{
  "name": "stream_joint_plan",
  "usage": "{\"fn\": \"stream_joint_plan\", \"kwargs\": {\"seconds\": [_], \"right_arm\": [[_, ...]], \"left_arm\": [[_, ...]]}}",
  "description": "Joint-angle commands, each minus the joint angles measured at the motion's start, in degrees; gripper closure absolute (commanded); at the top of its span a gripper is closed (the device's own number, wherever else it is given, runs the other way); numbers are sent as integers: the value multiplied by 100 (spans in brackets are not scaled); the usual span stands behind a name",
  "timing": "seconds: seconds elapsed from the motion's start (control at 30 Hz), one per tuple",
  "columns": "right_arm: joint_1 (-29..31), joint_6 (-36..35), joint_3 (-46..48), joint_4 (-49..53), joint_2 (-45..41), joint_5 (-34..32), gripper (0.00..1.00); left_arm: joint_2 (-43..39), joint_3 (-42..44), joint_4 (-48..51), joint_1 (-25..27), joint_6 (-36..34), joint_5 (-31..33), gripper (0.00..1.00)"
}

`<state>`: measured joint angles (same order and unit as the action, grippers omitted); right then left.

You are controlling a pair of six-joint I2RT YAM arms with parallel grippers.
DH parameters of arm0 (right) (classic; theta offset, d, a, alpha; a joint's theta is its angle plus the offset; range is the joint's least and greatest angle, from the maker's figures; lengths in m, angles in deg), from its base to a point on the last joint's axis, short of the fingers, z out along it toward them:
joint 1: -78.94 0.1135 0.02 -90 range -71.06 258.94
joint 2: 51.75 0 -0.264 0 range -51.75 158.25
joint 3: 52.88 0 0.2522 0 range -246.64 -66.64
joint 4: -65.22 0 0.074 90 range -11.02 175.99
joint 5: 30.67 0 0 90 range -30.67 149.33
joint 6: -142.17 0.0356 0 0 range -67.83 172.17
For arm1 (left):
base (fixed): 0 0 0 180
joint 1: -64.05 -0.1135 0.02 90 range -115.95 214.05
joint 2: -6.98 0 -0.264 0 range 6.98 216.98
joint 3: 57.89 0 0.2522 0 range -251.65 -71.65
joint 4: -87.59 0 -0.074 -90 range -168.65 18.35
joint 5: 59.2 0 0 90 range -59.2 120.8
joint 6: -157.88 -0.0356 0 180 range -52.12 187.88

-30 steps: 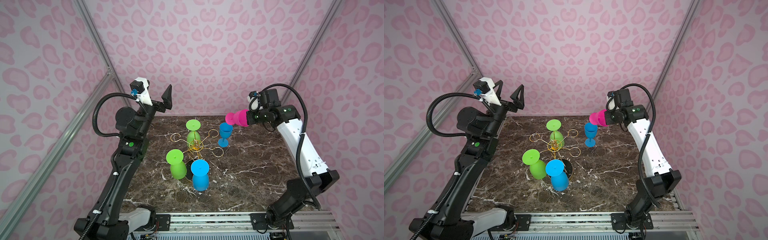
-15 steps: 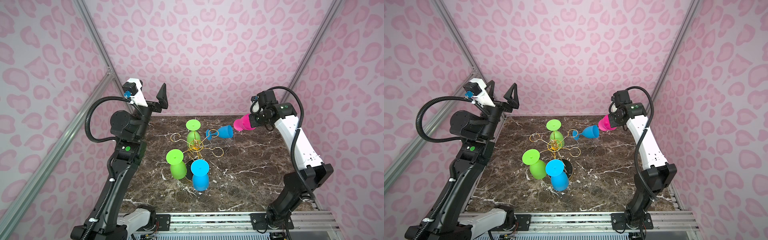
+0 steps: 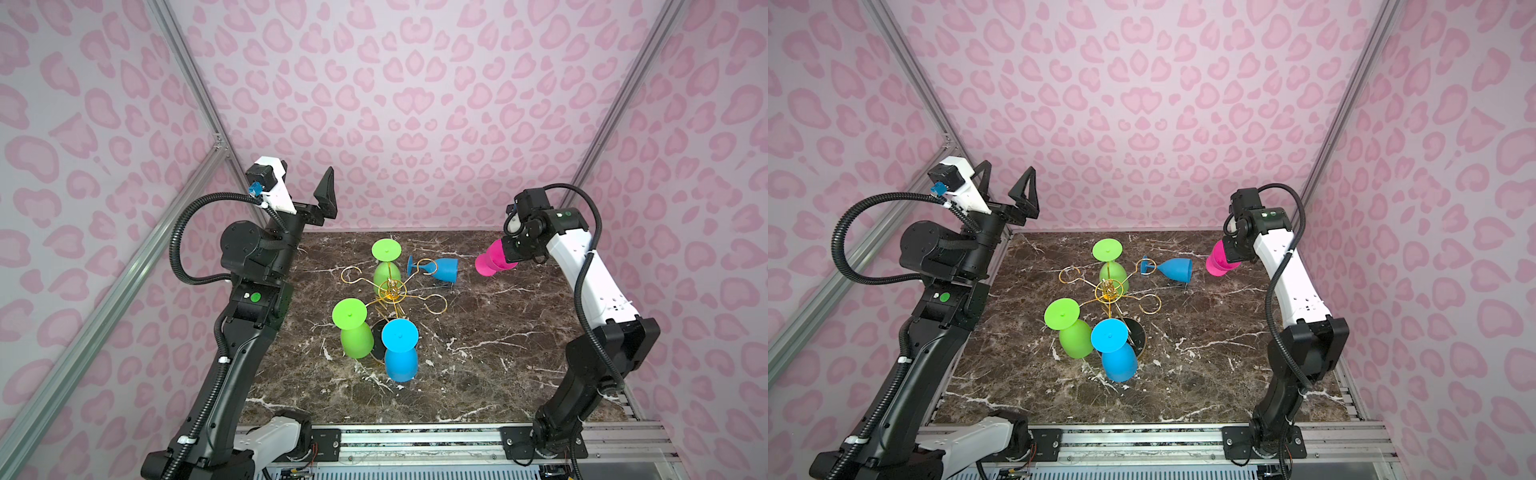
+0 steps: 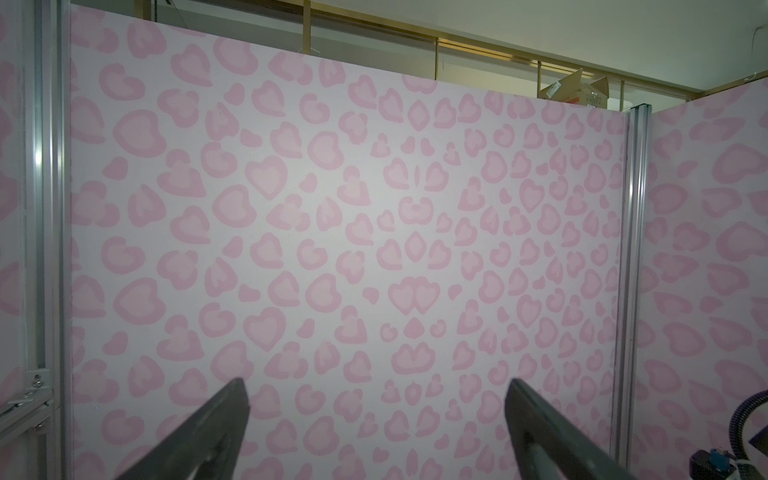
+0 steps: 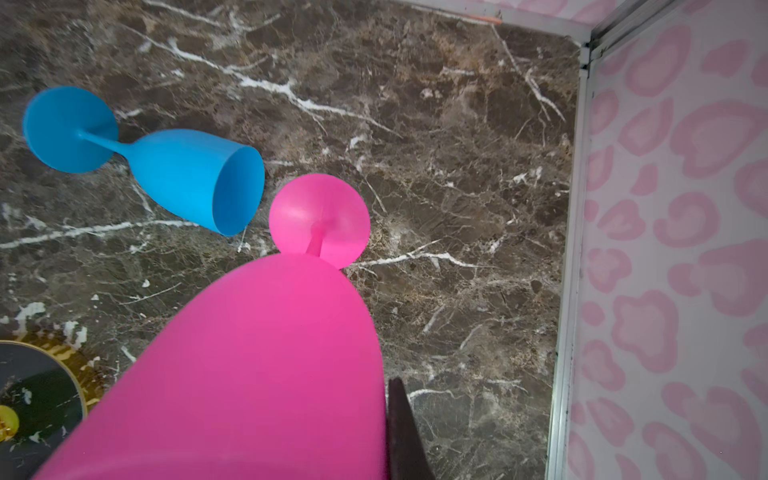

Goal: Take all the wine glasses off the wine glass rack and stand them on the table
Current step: 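Carry the magenta glass away with the right gripper while the left gripper opens and withdraws, then lower the magenta glass upright onto the table and open the right gripper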

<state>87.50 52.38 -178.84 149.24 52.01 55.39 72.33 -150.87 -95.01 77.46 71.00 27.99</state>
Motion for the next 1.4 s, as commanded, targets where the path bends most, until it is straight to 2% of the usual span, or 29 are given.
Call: {"fn": "stream_joint_plan", "kwargs": {"seconds": [0.0, 0.47, 0.63, 1.1, 1.17, 1.27, 1.37], "right_arm": [[14, -117, -261, 370, 357, -271, 100], [119, -131, -2164, 1116, 2143, -769, 100], [103, -179, -2705, 1148, 2584, -608, 100], [-179, -243, -2943, 1095, 3136, -242, 99], [-187, -241, -2948, 1095, 3148, -232, 93], [-200, -230, -2970, 1087, 3150, -165, 78], [-229, -214, -3033, 1069, 3072, -5, 72]], "left_arm": [[-48, -23, -183, -5, 40, -98, 3], [13, -41, -149, 1, 21, -191, 3], [49, -50, -133, -4, -4, -225, 3], [181, -85, -113, -3, 88, -405, 3], [189, -94, -104, 2, 89, -419, 3], [190, -94, -95, -3, 92, -422, 3], [185, -94, -95, 0, 90, -434, 3]]}}
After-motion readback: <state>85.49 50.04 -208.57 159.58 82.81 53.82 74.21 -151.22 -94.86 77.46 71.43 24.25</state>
